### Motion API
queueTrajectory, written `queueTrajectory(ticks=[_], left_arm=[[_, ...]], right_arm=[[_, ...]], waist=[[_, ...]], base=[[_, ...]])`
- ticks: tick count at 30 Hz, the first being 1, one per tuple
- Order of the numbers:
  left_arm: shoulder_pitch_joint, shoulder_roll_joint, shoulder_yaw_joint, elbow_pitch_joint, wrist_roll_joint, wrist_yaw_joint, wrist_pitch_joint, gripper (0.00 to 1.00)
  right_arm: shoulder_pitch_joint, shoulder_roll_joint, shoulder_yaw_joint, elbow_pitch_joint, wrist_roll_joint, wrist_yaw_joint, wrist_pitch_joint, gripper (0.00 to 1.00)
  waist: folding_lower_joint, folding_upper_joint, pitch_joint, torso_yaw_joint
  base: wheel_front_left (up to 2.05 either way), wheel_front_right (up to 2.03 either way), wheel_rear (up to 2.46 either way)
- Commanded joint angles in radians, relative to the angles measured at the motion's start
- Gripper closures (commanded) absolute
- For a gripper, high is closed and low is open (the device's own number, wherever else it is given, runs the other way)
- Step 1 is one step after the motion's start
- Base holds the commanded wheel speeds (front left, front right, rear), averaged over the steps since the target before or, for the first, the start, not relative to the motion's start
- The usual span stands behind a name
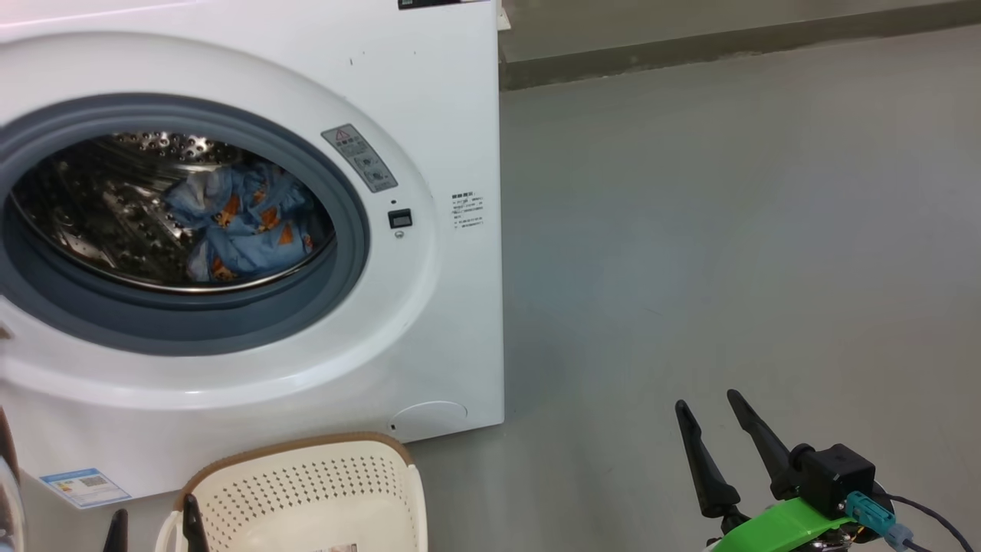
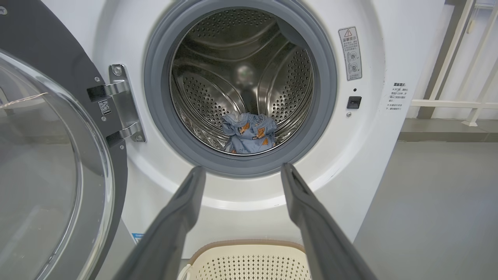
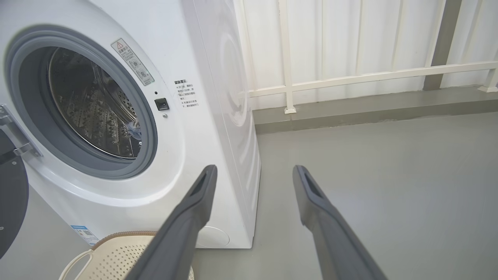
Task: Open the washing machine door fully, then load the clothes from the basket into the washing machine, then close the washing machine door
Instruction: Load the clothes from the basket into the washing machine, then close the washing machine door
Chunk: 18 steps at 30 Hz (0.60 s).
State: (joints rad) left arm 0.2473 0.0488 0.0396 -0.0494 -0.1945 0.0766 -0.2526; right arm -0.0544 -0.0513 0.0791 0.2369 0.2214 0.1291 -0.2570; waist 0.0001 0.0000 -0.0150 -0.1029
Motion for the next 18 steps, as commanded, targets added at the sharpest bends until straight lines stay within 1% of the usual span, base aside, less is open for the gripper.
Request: queueTrajectory(ticks=[1, 8, 18], left_arm=[[-0.002, 0.002, 0.025, -0.024, 0.017, 0.014, -0.009, 0.00], [0.000, 0.002, 0.013, -0.026, 0.020, 0.022, -0.009, 0.00], [-0.001, 0.001, 0.012, -0.021, 0.015, 0.019, -0.009, 0.00]], right_arm=[[-0.006, 0.001, 0.020, -0.024, -0.009, 0.002, -0.005, 0.00], [-0.003, 0.001, 0.021, -0.026, -0.007, 0.002, -0.005, 0.00], [-0.004, 0.001, 0.018, -0.023, -0.004, 0.002, -0.005, 0.00]], waist=[[-0.0001, 0.0000, -0.007, 0.004], [-0.0001, 0.0000, -0.004, 0.011], [-0.0001, 0.0000, 0.003, 0.013]], base=[[0.00, 0.00, 0.00], [0.00, 0.00, 0.00], [0.00, 0.00, 0.00]])
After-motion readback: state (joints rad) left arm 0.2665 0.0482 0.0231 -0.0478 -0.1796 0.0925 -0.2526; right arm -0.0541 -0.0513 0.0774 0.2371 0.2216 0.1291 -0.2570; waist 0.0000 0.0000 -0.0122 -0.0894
